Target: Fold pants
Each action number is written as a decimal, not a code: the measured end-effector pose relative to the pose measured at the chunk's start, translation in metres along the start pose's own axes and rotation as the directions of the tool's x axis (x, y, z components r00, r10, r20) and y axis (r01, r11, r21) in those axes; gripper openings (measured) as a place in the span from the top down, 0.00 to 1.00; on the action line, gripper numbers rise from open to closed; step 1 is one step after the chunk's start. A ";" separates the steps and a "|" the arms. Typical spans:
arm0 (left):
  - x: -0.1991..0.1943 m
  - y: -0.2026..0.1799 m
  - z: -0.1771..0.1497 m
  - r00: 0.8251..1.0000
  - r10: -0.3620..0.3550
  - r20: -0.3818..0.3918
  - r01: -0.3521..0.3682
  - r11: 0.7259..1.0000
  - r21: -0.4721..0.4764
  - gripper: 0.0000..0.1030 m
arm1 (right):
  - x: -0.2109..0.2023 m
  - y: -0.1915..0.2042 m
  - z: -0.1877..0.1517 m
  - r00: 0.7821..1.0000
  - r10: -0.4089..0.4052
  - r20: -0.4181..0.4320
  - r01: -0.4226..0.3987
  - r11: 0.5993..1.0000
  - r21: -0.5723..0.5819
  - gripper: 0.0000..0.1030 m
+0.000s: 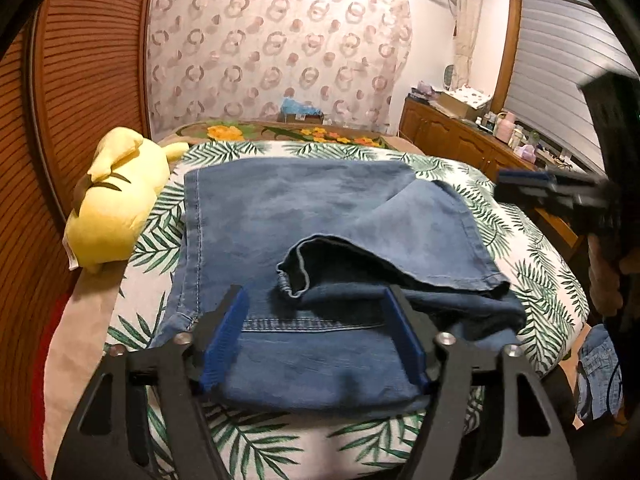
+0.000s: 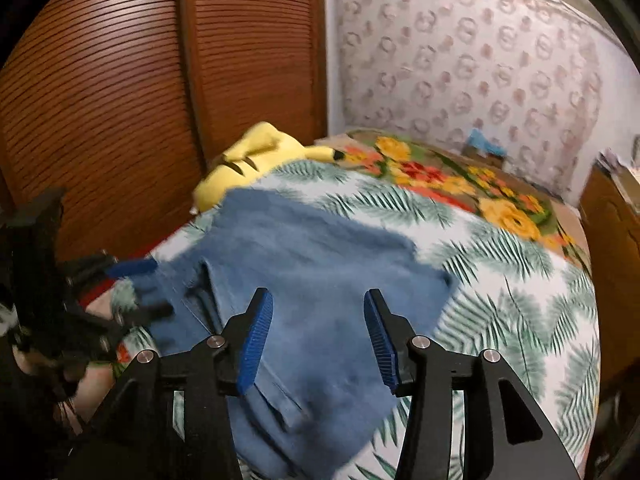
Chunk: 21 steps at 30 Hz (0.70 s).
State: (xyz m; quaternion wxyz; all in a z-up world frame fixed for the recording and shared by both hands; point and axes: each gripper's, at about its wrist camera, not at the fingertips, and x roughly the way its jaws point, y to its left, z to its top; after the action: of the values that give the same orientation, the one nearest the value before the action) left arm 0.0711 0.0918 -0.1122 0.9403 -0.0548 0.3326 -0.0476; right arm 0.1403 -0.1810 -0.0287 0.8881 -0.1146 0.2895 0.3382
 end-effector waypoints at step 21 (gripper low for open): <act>0.051 0.010 0.013 0.997 -0.004 -0.083 0.010 0.997 0.072 0.79 | 0.039 0.009 -0.041 0.989 0.094 -0.116 -0.073 0.983 0.171 0.52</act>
State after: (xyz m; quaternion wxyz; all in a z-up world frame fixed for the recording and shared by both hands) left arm 0.1191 0.0958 -0.1354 0.9269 -0.0200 0.3691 -0.0652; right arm 0.1400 -0.1696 -0.0854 0.8599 -0.0485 0.3757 0.3421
